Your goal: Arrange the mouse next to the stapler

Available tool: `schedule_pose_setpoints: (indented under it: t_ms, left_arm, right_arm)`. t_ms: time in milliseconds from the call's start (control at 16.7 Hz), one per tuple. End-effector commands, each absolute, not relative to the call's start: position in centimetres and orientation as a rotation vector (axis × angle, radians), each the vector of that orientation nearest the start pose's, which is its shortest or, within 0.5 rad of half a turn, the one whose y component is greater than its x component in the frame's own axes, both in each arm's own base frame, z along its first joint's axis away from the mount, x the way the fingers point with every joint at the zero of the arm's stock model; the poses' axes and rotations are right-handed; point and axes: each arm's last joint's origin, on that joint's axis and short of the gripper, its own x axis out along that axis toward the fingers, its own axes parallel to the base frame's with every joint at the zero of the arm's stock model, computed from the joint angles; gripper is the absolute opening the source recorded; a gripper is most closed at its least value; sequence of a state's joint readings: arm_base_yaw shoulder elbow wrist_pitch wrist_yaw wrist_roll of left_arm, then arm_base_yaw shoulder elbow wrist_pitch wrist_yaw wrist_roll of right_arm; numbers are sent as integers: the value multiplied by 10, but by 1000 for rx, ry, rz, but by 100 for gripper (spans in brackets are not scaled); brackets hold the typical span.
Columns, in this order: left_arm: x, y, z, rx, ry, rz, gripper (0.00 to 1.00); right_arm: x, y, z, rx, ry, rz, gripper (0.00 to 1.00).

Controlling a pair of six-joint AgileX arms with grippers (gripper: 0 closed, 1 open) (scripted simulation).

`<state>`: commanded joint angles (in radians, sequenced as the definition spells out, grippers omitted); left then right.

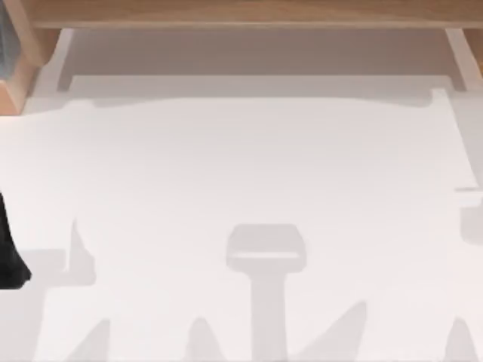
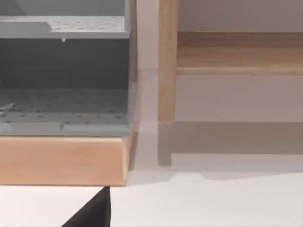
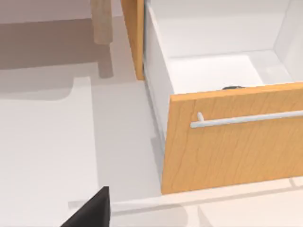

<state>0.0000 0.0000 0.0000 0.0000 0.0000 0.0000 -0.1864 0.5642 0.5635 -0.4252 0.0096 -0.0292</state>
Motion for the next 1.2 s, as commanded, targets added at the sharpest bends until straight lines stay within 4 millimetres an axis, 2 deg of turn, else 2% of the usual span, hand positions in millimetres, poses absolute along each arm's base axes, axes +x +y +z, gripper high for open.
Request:
schedule_pose_setpoints:
  t_ms: [120, 240, 360, 480, 660, 840, 1020, 1200]
  left_arm:
    - [106, -1, 160, 0, 0, 0, 100]
    - [106, -1, 160, 0, 0, 0, 100]
    - [106, -1, 160, 0, 0, 0, 100]
    - [106, -1, 160, 0, 0, 0, 100]
    - [106, -1, 160, 0, 0, 0, 100]
    - [106, -1, 160, 0, 0, 0, 100]
    - [106, -1, 160, 0, 0, 0, 100]
    - [106, -1, 160, 0, 0, 0, 100]
  right_arm:
    - [165, -39, 295, 18, 562, -227, 100]
    - [205, -58, 323, 33, 701, -257, 100]
    - [255, -81, 337, 50, 841, -272, 100]
    - [307, -107, 333, 68, 981, -273, 100]
    - [377, -144, 300, 93, 1174, -251, 100]
    - [428, -168, 251, 106, 1323, -209, 100]
    - [458, -177, 204, 106, 1426, -158, 100]
    - [475, -176, 176, 100, 1469, -120, 100]
